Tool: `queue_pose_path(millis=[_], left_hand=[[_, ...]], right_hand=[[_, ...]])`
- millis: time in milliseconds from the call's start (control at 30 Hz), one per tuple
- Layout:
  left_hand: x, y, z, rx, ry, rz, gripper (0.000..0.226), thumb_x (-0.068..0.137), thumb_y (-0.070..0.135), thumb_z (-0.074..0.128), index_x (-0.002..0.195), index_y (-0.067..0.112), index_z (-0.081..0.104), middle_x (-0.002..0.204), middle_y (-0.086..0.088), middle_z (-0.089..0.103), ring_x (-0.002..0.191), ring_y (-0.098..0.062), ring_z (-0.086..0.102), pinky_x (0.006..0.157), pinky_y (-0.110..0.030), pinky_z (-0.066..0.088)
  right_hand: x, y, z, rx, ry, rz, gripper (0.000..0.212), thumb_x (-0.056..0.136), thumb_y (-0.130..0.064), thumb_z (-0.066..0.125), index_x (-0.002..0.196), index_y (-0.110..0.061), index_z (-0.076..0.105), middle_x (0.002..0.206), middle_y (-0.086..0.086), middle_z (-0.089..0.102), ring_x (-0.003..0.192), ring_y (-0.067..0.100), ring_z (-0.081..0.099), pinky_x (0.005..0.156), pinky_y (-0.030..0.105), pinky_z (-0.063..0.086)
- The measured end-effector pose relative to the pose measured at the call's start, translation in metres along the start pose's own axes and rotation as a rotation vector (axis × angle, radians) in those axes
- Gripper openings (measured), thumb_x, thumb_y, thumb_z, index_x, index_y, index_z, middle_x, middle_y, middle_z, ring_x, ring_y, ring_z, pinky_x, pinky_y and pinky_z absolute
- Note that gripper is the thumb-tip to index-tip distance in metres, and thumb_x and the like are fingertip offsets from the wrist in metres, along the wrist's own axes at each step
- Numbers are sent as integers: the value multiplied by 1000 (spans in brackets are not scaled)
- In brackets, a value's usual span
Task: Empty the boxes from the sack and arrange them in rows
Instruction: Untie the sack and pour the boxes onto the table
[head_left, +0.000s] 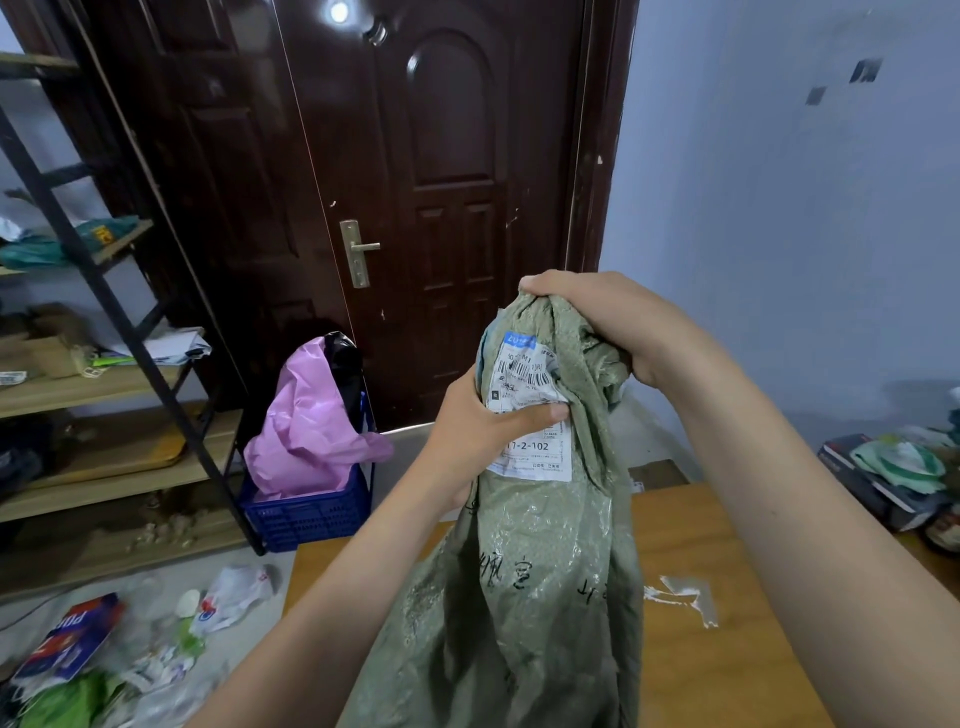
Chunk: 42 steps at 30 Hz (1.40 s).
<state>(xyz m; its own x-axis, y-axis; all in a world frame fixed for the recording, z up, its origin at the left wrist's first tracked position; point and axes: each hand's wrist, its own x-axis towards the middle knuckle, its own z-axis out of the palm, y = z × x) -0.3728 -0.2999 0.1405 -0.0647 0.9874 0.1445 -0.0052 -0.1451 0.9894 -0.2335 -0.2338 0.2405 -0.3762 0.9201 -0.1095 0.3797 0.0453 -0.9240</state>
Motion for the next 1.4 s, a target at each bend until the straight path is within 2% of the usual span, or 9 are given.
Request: queue_pose_path(millis=[167,267,367,500,867,1033,1167,1267,1400], left_hand=[[1,-4,0,7,29,-35,37,73,9,84,107,13,70,98,1,77,93,-16,74,83,-32,58],[3,-7,-1,-13,58,-57,33,75,10,83,106,13,72,98,-1,77,94,-18,74,85,-37,58],[5,-7,-2,-30,106,-56,29,77,10,81,105,15,72,98,0,77,94,-17,74,84,-35,58],[8,-8,-2,-37,141,-66,23,80,7,77,99,18,71,88,2,78,83,-14,75,67,-24,57],[3,-11,2,95,-149,-88,36,84,10,75,117,21,65,105,2,75,98,-11,71,77,-22,56],[4,-7,-19,209,-211,-164,54,81,27,79,129,27,55,117,8,70,105,-8,68,92,-30,56],[5,-21,-37,265,-200,-167,105,69,37,87,149,47,20,141,10,46,127,-6,50,105,-31,45],[1,-29,-30,233,-334,-109,127,65,26,91,149,55,-1,153,8,34,139,-9,40,114,-42,37],[0,-35,-12,135,-367,-19,138,69,-1,85,150,45,-17,155,17,29,140,0,36,116,-39,35]], right_hand=[[2,8,3,-263,146,-93,63,80,-80,46,99,-24,67,90,-10,70,82,11,67,81,33,51],[6,15,2,-352,337,-272,73,79,-84,40,129,-32,51,112,-8,61,102,13,58,87,31,43],[1,19,7,-420,163,-428,65,83,-78,38,137,-43,44,127,-13,56,114,8,56,90,28,42],[7,39,18,-508,-10,-405,93,66,-77,65,146,-48,28,137,-9,44,120,7,48,93,23,41],[16,64,22,-340,-60,-278,56,57,-63,82,103,-41,59,94,-15,70,87,4,69,83,38,59],[17,70,10,-182,-77,-192,41,68,-36,87,102,-25,67,93,-5,75,84,10,73,82,38,60],[16,68,0,-90,27,-160,38,70,-28,87,101,-19,67,89,-1,76,79,12,74,75,35,59],[14,64,-1,-28,-5,-126,38,72,-25,86,103,-16,67,89,1,76,79,15,75,74,33,60],[7,61,4,124,-98,-72,35,75,-19,83,106,-11,70,94,6,77,83,20,75,65,28,58]])
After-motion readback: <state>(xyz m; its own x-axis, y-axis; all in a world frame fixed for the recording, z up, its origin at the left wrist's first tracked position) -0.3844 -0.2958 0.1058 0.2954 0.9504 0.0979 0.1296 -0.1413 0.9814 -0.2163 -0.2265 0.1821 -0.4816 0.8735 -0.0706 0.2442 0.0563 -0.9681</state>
